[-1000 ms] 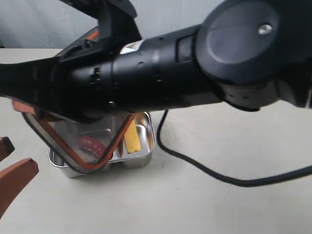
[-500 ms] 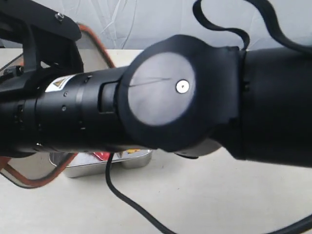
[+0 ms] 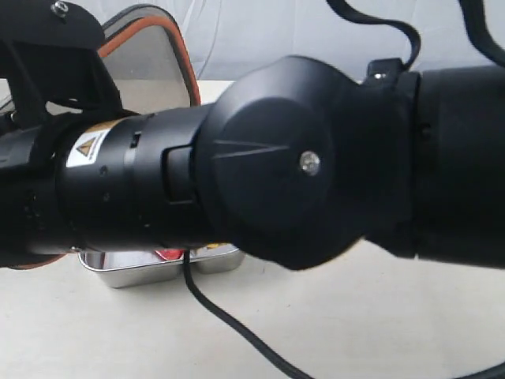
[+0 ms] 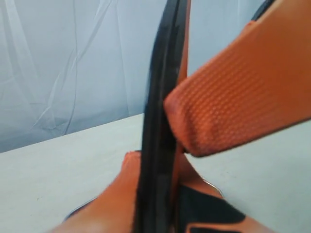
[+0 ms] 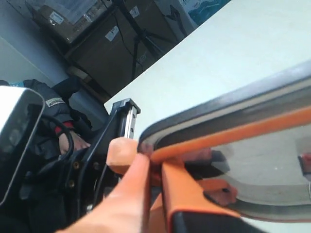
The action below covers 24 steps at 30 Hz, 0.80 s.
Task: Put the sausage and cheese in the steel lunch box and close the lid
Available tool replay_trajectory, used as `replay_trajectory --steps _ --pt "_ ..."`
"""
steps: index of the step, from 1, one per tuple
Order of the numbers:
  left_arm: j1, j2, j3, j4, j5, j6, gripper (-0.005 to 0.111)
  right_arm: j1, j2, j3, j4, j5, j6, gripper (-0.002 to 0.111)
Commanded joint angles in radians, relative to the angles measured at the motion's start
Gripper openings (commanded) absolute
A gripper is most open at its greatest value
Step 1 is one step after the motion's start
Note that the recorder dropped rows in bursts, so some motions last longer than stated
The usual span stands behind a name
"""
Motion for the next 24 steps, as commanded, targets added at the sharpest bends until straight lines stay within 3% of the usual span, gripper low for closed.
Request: replay_trajectory --steps 1,4,6,9,11,14,18,21,24 --pt "-0.001 0.0 0.003 0.012 -0.133 -0.001 0.0 0.004 -0.024 -0.002 -0.024 0.009 0.006 0.029" --pt "-0.001 0.0 -0.005 0.024 -0.176 0.017 0.0 0.004 -0.027 -0.002 -0.024 0.021 0.006 0.053" --pt "-0.001 0.0 -0.017 0.054 -0.198 0.017 0.0 -0.002 -0.035 -0.002 -0.024 0.062 0.008 0.061" --pt "-0.001 0.0 -0.068 0.164 -0.203 0.017 0.0 -0.082 -0.06 -0.002 -0.024 0.255 0.042 0.053" --pt "-0.018 0.0 -0.121 0.372 -0.2 0.017 0.0 -0.2 -0.089 -0.002 -0.024 0.397 0.07 0.048" --pt "-0.077 0.0 -0.184 0.717 -0.078 0.078 0.0 -0.423 -0.112 -0.002 -0.015 0.549 0.127 0.048" --pt "-0.127 0.0 -0.192 0.794 -0.043 0.252 0.0 -0.605 -0.112 -0.002 0.119 0.675 0.097 0.048" --pt "-0.199 0.013 -0.192 0.976 -0.018 0.27 0.0 -0.722 -0.09 -0.002 0.359 0.864 -0.075 0.047" --pt "-0.246 0.035 -0.192 1.038 -0.019 0.27 0.0 -0.813 -0.007 -0.002 0.517 1.071 -0.167 0.043"
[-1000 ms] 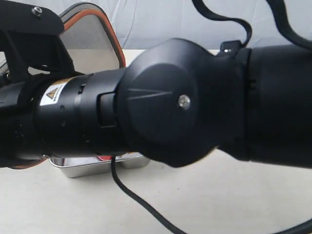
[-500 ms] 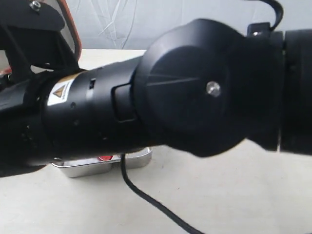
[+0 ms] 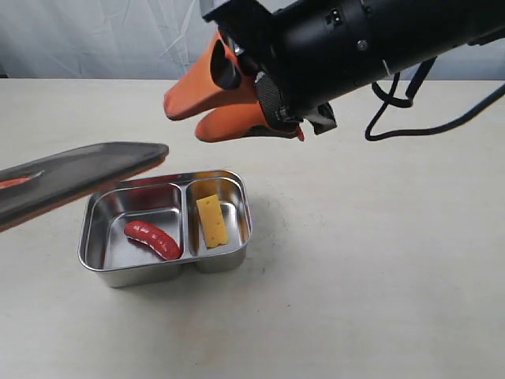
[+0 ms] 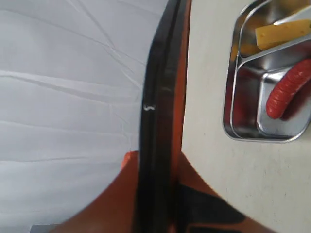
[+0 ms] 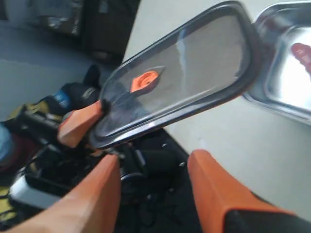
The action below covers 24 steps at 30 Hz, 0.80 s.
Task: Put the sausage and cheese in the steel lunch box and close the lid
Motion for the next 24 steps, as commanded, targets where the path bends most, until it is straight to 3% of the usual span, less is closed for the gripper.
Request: replay_trajectory --steps 1,17,24 --pt "-0.045 0.02 -0.007 0.05 -0.016 0.002 0.0 -0.089 0.092 -0.002 0.153 0.195 -0.097 0.043" --pt "-0.045 0.02 -0.007 0.038 -0.086 0.0 0.0 -0.08 0.295 -0.002 0.248 0.195 -0.112 0.043" --pt "-0.045 0.02 -0.007 -0.049 -0.082 0.039 0.0 -0.043 0.342 -0.002 0.358 0.168 -0.112 0.043"
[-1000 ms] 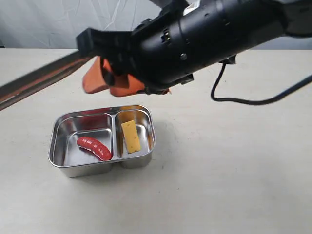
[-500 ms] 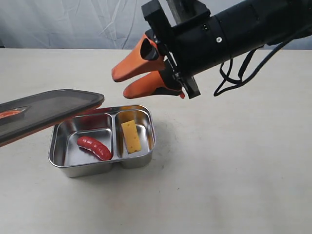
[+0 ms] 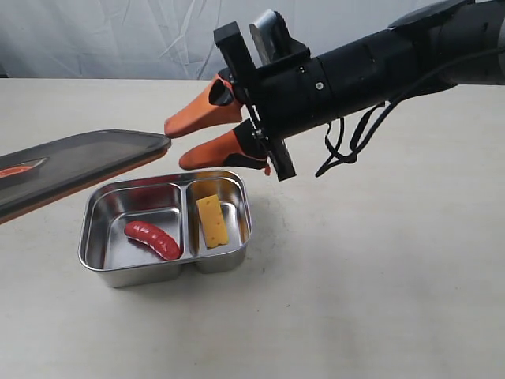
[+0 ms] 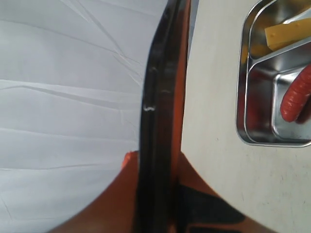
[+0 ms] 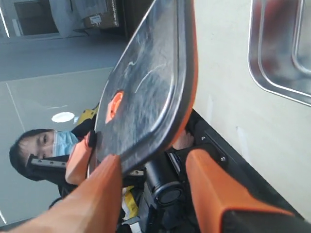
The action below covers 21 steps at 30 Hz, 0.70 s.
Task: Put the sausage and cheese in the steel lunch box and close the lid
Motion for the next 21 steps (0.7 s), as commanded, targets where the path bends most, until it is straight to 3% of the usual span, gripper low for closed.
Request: replay_trajectory --steps 1,12,15,19,21 --pt "-0.009 0.005 -0.007 -0.054 -0.023 0.019 0.0 0.045 0.024 -0.002 0.066 -0.032 -0.013 0.043" --pt "-0.009 0.005 -0.007 -0.086 0.044 0.03 0.0 0.1 0.044 -0.002 0.134 -0.107 -0.02 0.042" --pt "-0.009 0.005 -0.007 -0.117 0.068 0.048 0.0 0.1 0.044 -0.002 0.117 -0.114 -0.02 0.03" --pt "-0.009 0.005 -0.007 -0.119 0.082 0.05 0.0 0.1 0.044 -0.002 0.058 -0.135 -0.022 -0.001" --pt "-0.009 0.005 -0.007 -0.121 0.092 0.05 0.0 0.1 0.044 -0.002 0.027 -0.135 -0.046 0.0"
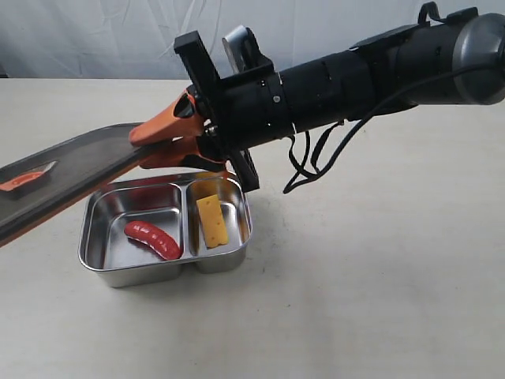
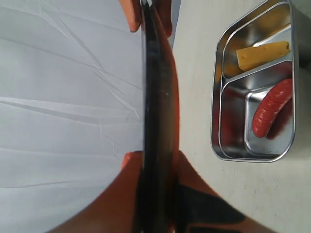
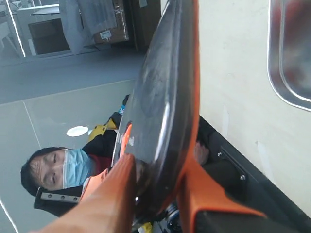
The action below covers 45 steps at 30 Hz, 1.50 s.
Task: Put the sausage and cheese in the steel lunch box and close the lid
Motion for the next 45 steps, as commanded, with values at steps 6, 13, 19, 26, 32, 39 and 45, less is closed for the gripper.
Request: replay_trajectory --steps 6,13,19,26,32,39,45 --pt "-0.009 0.005 -0.007 -0.078 0.028 -0.049 0.001 0.005 -0.001 -0.002 -0.12 -0.084 -0.068 0.0" --pt "-0.009 0.005 -0.007 -0.083 0.043 -0.125 0.033 0.031 -0.011 -0.002 -0.115 -0.185 -0.093 0.0" --pt "-0.009 0.005 -0.007 -0.087 0.078 -0.125 0.05 0.044 -0.015 -0.002 -0.11 -0.216 -0.098 0.0" --pt "-0.009 0.005 -0.007 -0.025 0.164 -0.163 0.05 0.042 -0.071 -0.002 -0.113 -0.368 -0.113 0.0" --pt "-0.009 -0.004 -0.007 0.058 0.159 -0.272 0.05 0.042 -0.081 -0.002 -0.099 -0.391 -0.113 0.0" --pt "-0.009 -0.043 -0.007 0.291 0.084 -0.636 0.049 0.042 -0.208 0.072 -0.044 -0.617 -0.116 0.0" --pt "-0.009 -0.085 -0.007 0.363 0.014 -0.82 0.049 0.042 -0.343 0.221 0.005 -0.764 -0.147 0.0"
